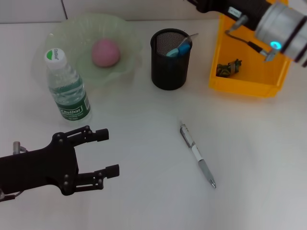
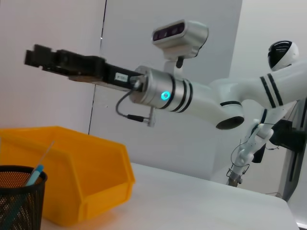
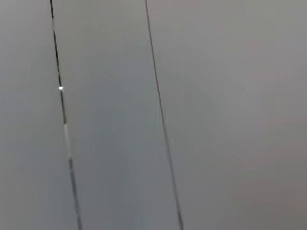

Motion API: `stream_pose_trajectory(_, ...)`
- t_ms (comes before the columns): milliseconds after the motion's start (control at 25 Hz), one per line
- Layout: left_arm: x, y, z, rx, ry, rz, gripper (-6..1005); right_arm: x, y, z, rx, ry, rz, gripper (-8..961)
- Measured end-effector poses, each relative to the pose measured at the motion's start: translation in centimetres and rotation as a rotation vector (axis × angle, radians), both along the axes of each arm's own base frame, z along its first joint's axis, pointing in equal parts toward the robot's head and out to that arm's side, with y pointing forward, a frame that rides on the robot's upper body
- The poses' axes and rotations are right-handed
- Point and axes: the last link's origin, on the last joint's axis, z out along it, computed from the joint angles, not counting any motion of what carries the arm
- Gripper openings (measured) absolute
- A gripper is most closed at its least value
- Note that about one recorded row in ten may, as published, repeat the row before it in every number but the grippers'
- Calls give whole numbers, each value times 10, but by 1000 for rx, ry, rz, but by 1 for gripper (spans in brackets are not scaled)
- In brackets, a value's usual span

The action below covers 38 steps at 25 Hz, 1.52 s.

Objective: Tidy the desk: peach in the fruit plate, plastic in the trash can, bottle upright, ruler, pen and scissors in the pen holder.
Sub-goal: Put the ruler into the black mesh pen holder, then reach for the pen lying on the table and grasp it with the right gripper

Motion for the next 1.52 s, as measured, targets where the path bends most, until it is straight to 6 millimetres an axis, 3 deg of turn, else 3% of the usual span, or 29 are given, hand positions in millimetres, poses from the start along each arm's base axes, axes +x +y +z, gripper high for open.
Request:
stream_pose_trajectory(120, 0, 0, 0, -1, 2, 0, 829, -4, -9, 15, -58, -9, -22, 578)
stream_pose_trajectory(160, 0, 0, 0, -1, 3, -1, 829, -11, -15, 24, -84, -17, -28, 586)
stream_pose_trajectory(200, 0, 1, 1, 1, 5, -4, 829, -31, -28, 41, -154, -72, -43, 595)
stream_pose_trajectory(240, 0, 1, 1, 1, 5, -4, 829, -31, -28, 41, -154, -72, -43, 634)
stream_pose_trajectory(400, 1, 3, 1, 4, 10, -12, 829, -60, -54, 57, -369, -383, -203, 791)
stream_pose_trajectory(480, 2, 4, 1, 4, 11, -14, 829, -64, -57, 57, -426, -434, -266, 811)
stream_pose_trajectory(600, 3, 5, 1, 4, 10, -17, 829, -65, -61, 53, -567, -568, -505, 842)
stream_pose_trajectory(680, 3, 5, 0, 4, 10, -17, 829, -66, -61, 52, -580, -630, -571, 840)
stream_pose_trajectory(840, 3, 5, 0, 4, 11, -15, 829, -71, -63, 40, -616, -723, -606, 837)
stream_pose_trajectory(1200, 2, 4, 0, 5, 10, -9, 829, -60, -62, -12, -771, -931, -658, 833)
stream_pose_trajectory(1520, 0, 2, -1, 6, 13, -5, 829, -52, -56, -28, -771, -992, -686, 832)
